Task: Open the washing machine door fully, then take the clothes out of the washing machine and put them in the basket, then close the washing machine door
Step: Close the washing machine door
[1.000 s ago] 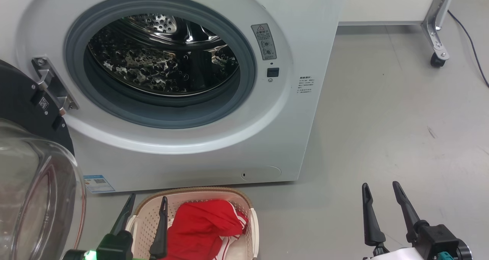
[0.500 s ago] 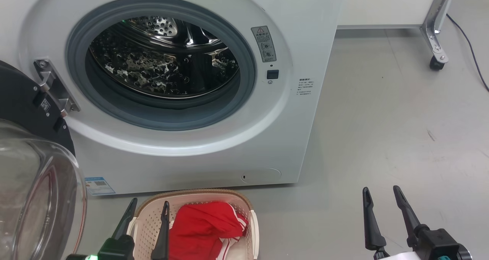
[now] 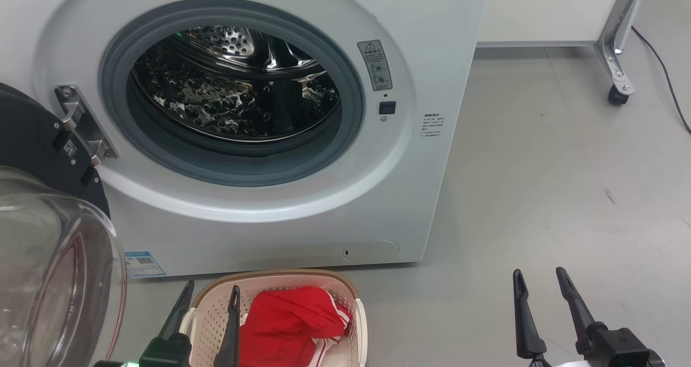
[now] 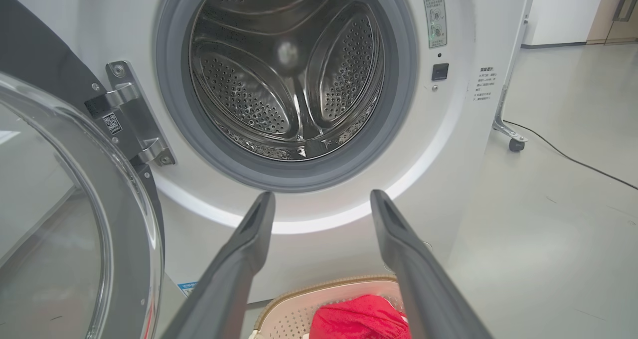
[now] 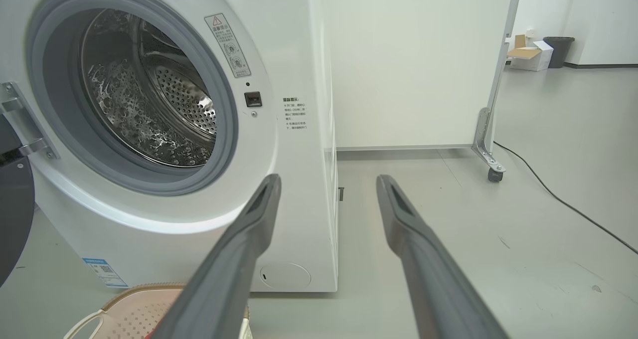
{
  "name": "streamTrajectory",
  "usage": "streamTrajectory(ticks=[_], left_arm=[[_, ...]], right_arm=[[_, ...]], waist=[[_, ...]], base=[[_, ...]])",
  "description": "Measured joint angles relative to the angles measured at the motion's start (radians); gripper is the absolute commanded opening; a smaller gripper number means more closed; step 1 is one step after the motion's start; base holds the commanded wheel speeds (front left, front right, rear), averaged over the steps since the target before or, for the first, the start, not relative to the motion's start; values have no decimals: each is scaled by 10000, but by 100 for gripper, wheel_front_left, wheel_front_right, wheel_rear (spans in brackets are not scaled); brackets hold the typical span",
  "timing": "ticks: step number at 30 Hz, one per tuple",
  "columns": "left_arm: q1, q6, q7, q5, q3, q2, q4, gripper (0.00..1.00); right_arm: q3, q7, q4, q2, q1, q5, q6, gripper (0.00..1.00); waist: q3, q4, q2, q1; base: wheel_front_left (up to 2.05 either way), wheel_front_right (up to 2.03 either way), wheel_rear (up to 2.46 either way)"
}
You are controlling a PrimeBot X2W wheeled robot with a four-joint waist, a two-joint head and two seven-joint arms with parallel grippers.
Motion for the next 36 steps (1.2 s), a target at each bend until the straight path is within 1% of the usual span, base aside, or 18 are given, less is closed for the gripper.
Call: streamTrajectory(ticks=[10,26,36], left_arm=[[95,0,109,75,0,-6,-163,100],[180,2,249,132,-105,-17,-337,100],[221,2,330,148,-104,-15,-451,100]], right_arm=[[-2,0,-25,2,35,-2,-2,100],[-23,0,-46,4,47,0,-12,100],[-40,0,-46,6,78,6,-13,100]], waist=[[-43,33,0,0],[-162,7,0,0],[-166,-6,0,0]], base=[[-64,64,0],[-107,107,0],[-78,78,0]])
